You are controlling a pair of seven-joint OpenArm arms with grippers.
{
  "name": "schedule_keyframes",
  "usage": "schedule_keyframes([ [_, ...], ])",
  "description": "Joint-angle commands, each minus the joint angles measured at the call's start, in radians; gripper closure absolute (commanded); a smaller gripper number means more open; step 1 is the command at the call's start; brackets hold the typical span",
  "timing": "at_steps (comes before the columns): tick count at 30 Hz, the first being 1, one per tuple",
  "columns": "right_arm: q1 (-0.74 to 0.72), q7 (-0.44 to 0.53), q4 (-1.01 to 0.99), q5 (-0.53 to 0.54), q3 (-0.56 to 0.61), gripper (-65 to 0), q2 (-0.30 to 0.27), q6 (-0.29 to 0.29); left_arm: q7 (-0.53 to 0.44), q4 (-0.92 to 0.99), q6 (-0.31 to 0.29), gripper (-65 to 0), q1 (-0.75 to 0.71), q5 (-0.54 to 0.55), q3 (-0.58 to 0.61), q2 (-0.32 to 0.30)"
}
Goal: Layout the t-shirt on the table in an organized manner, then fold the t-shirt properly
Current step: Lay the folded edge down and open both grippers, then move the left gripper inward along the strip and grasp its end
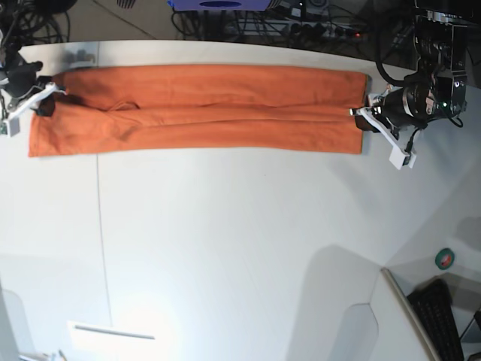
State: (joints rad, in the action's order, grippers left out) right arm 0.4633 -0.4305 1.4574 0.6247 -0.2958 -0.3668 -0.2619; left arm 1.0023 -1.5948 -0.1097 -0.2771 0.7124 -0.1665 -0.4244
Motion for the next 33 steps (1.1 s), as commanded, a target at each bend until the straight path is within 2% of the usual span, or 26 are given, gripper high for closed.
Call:
schedule_keyframes([
  [1, 0.002, 0.019, 0.012, 0.008, -0.012, 0.0, -0.018, -0.001, -0.012, -0.012, -0.006, 0.0, 0.005, 0.006, -0.006, -0.017],
  [4, 0.004, 0.017, 0.012, 0.008, -0.012, 0.0, -0.014, -0.001, -0.012, -0.014, -0.006, -0.5, 0.005, 0.006, -0.006, -0.018],
  [7, 0.004, -0.032, 0.019, 0.008, -0.038, 0.0, -0.016, -0.001, -0.012, -0.016, -0.006, -14.3, 0.003, 0.006, -0.015, -0.02],
  [10, 0.002, -0.09, 0.036, 0.008, -0.105, 0.0, -0.01, -0.001, -0.012, -0.017, -0.006, -31.6, 0.003, 0.011, -0.017, -0.024],
  [12, 0.004, -0.11, 0.065, 0.008, -0.139, -12.6, -0.001, -0.001, -0.012, -0.017, -0.006, -45.1, 0.003, 0.011, -0.018, -0.024],
  [13, 0.005, -0.115, 0.082, 0.008, -0.158, -17.3, 0.005, -0.001, -0.012, -0.017, -0.006, -49.9, 0.003, 0.011, -0.029, -0.024],
  [15, 0.021, -0.117, 0.118, 0.008, -0.196, -24.2, 0.019, -0.001, -0.012, -0.019, -0.006, -57.3, 0.002, 0.014, -0.081, -0.017],
  [16, 0.028, -0.117, 0.138, 0.008, -0.204, -25.2, 0.022, -0.001, -0.012, -0.02, -0.006, -58.3, -0.007, 0.014, -0.106, -0.008],
  [20, 0.025, -0.17, 0.185, 0.008, -0.205, -24.9, 0.024, -0.001, -0.01, -0.108, -0.006, -55.1, -0.012, 0.014, -0.14, 0.026],
  [23, -0.015, -0.176, 0.171, 0.008, -0.205, -24.5, 0.027, -0.001, -0.01, -0.155, -0.006, -46.1, -0.004, 0.016, -0.123, 0.078],
  [25, -0.051, -0.179, 0.131, 0.008, -0.204, -18.3, 0.035, -0.003, -0.01, -0.154, -0.006, -33.9, 0.025, 0.013, -0.072, 0.118],
  [27, -0.094, -0.182, 0.085, 0.008, -0.204, -2.1, 0.036, -0.004, -0.012, -0.123, -0.006, -13.7, 0.062, 0.006, 0.009, 0.16],
  [28, -0.11, -0.182, 0.062, 0.008, -0.204, 0.0, 0.036, -0.004, -0.013, -0.097, -0.006, -2.5, 0.077, 0.006, 0.043, 0.177],
  [29, -0.128, -0.182, 0.041, 0.008, -0.204, 0.0, 0.038, -0.004, -0.017, -0.057, -0.006, 0.0, 0.098, 0.006, 0.08, 0.195],
  [33, -0.165, -0.181, -0.031, 0.008, -0.204, 0.0, 0.036, -0.004, -0.02, 0.096, -0.006, 0.0, 0.167, 0.005, 0.178, 0.243],
])
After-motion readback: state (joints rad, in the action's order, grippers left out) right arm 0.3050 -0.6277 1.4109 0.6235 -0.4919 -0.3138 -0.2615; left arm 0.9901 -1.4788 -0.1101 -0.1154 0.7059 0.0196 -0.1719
